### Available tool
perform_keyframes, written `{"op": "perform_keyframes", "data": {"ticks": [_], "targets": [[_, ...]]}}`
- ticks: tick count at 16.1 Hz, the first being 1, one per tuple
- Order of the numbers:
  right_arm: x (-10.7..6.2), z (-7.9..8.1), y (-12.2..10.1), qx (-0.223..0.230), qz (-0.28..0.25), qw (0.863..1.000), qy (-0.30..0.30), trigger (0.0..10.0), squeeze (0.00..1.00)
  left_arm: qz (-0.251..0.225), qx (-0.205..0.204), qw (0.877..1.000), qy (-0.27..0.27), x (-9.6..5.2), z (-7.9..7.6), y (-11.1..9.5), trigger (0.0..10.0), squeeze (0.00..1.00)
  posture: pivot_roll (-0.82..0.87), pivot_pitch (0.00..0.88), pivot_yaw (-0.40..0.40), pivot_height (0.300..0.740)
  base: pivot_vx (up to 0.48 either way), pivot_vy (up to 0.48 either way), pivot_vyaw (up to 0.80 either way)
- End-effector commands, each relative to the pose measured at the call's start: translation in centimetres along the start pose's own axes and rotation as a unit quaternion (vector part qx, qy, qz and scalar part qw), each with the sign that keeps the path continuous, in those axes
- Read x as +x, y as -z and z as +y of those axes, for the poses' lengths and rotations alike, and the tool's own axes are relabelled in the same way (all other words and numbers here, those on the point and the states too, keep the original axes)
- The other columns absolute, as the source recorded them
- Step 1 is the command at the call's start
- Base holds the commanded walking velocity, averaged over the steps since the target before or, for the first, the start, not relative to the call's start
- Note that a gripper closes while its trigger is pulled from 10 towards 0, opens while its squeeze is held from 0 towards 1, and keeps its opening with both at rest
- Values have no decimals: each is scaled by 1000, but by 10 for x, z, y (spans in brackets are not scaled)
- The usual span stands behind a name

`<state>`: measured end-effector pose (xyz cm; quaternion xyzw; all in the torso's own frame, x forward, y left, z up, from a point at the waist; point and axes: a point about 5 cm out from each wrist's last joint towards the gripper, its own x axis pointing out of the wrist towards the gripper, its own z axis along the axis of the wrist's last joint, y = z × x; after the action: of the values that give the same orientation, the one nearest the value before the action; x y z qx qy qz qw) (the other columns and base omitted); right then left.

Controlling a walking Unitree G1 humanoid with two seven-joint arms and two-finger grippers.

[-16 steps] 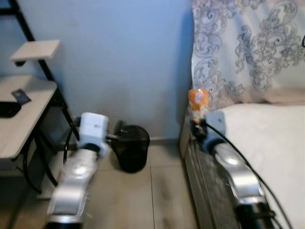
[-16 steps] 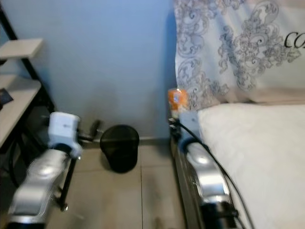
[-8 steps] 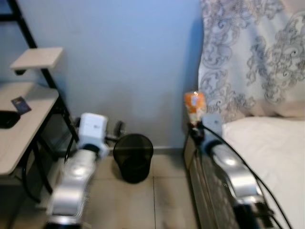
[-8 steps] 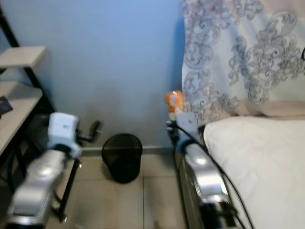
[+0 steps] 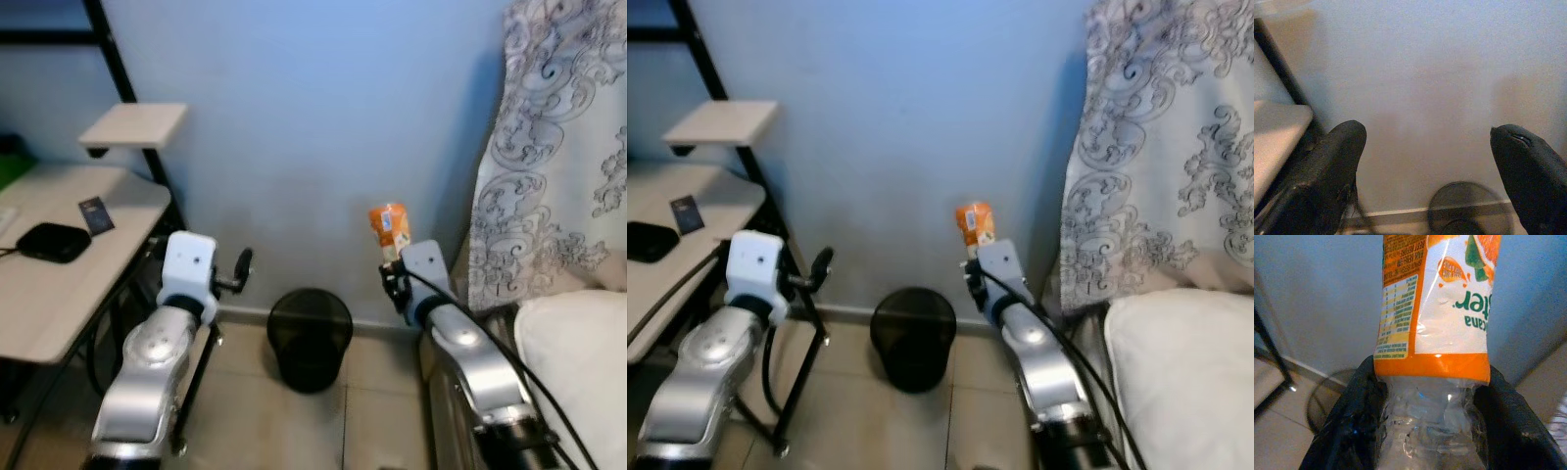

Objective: Clean up the room

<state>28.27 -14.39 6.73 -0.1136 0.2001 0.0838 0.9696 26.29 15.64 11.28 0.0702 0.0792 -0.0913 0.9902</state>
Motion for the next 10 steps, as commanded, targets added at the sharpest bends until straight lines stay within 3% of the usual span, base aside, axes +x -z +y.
{"op": "perform_keyframes", "data": {"ticks": [1, 10], "targets": [[1, 0, -5, 6, -8, 1000, -1, 10000, 0, -1, 11, 1000, -5, 0, 5, -1, 10000, 0, 50, 0, 21, 740, 364, 0, 0], [5, -3, 0, -24, 11, 1000, -10, 10000, 0, 1, 14, 1000, -7, 2, 7, -1, 10000, 0, 58, 0, 10, 740, 366, 0, 0]]}}
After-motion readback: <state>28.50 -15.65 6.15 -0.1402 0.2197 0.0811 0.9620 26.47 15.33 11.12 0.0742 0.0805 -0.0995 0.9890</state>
